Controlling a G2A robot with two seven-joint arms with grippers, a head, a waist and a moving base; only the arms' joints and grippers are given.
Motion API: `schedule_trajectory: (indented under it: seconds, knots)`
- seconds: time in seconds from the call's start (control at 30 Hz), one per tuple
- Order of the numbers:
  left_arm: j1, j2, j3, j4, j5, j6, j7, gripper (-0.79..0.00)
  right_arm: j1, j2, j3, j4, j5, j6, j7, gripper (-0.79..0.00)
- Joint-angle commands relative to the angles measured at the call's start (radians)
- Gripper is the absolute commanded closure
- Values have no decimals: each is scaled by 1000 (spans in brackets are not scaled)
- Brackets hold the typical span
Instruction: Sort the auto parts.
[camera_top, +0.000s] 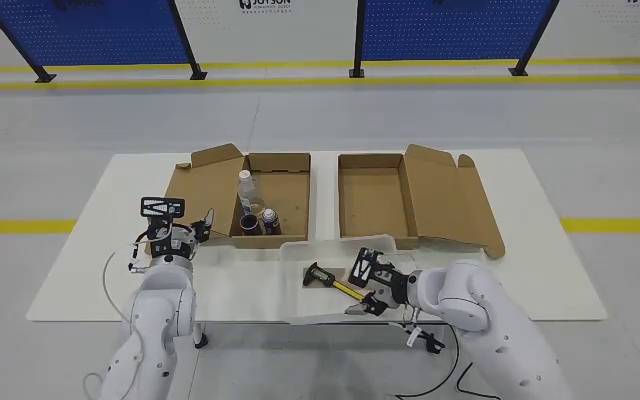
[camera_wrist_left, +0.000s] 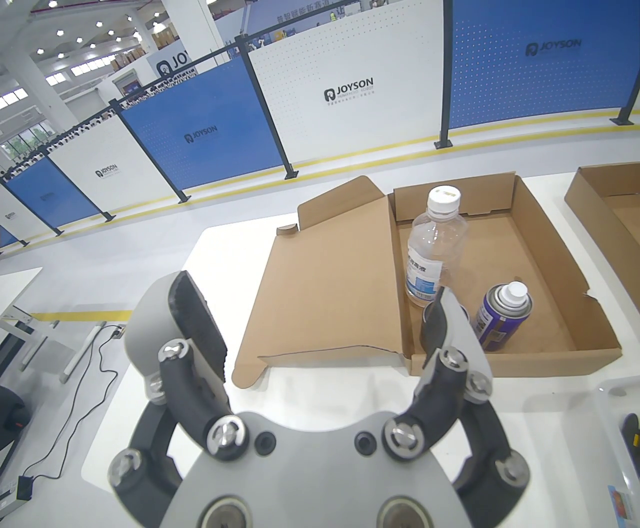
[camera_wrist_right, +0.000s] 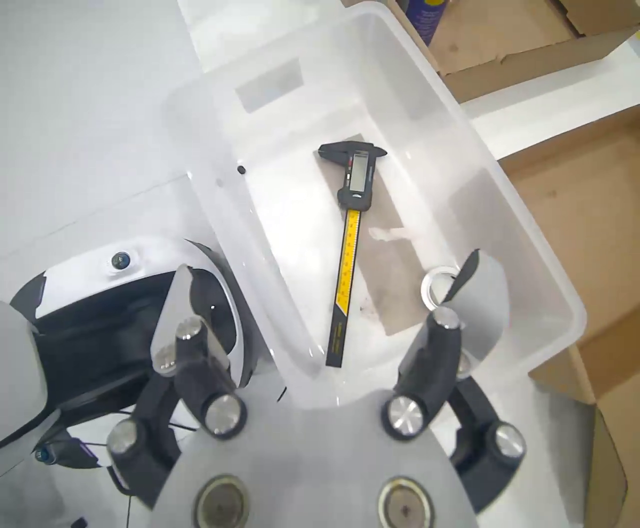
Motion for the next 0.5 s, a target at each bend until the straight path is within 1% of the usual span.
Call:
schedule_trajectory:
  seconds: [0.0,0.07,0.13,0.23,0.33,0.47]
  knots:
    - [0,0,0,0,0,0,0,-785,13,-1,-19,-4,-9,-3,1,-785]
    - [0,0,0,0,0,0,0,-785,48,-7,-48,14,0,32,42,-785]
    - [0,0,0,0,0,0,0,-785,98,-16,-90,31,14,90,110,-785]
    - [0,0,0,0,0,0,0,-785,198,-38,-158,71,48,202,220,-785]
    - [0,0,0,0,0,0,0,-785,303,-66,-233,117,97,282,300,-785]
    - [0,0,0,0,0,0,0,-785,419,-103,-333,192,126,343,373,-785]
